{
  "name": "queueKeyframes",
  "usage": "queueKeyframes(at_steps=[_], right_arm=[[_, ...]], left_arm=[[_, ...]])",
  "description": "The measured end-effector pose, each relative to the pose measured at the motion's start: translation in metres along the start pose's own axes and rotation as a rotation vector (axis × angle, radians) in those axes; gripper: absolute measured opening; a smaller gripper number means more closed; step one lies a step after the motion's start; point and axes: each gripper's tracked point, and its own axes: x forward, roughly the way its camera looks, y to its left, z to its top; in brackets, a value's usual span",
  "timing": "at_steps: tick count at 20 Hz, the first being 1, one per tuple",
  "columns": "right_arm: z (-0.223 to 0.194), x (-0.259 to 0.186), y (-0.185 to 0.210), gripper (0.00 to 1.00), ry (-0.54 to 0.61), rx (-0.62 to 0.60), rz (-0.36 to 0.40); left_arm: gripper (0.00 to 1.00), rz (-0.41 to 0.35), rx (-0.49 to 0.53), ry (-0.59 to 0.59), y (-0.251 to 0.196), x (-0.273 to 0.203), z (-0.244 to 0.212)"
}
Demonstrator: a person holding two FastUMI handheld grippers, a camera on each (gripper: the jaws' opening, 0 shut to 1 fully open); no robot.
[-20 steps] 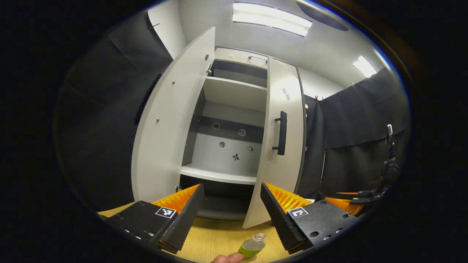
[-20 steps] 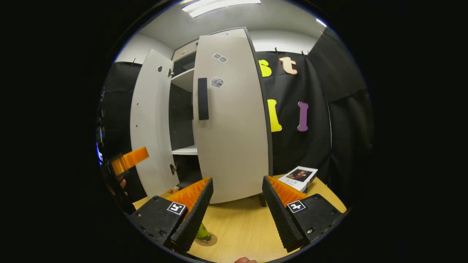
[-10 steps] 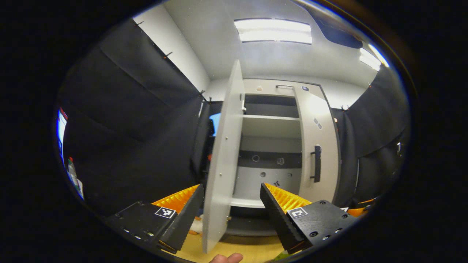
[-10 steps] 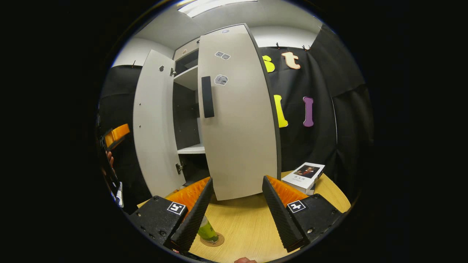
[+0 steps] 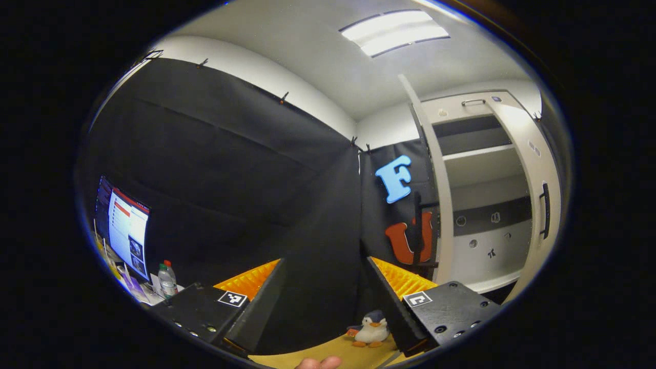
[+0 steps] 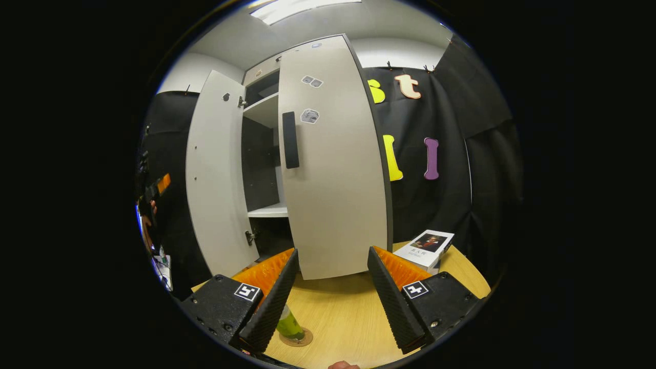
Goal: Grasp the bottle in the cabinet with the left hand and place it on the coaster, then close the right door with the right hand and the left door with the left hand.
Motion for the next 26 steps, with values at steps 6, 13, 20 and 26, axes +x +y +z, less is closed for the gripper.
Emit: queueKeyframes(at_steps=[6, 13, 20, 26], right_arm=[[0.002, -0.008, -0.023, 0.83, -0.008, 0.007, -0.065], [0.005, -0.003, -0.038, 0.83, -0.005, -0.013, -0.099], [0.014, 0.004, -0.032, 0.83, -0.028, -0.028, -0.074], [0.013, -0.008, -0.05, 0.83, -0.029, -0.021, -0.118]], left_arm=[[0.95, -0.05, 0.057, 0.152, -0.021, 0.052, -0.067], [0.92, -0.137, 0.018, 0.203, -0.047, 0.061, -0.086], [0.92, -0.312, -0.064, 0.28, -0.106, 0.036, -0.093], [0.92, -0.454, -0.099, 0.24, -0.177, 0.011, -0.075]])
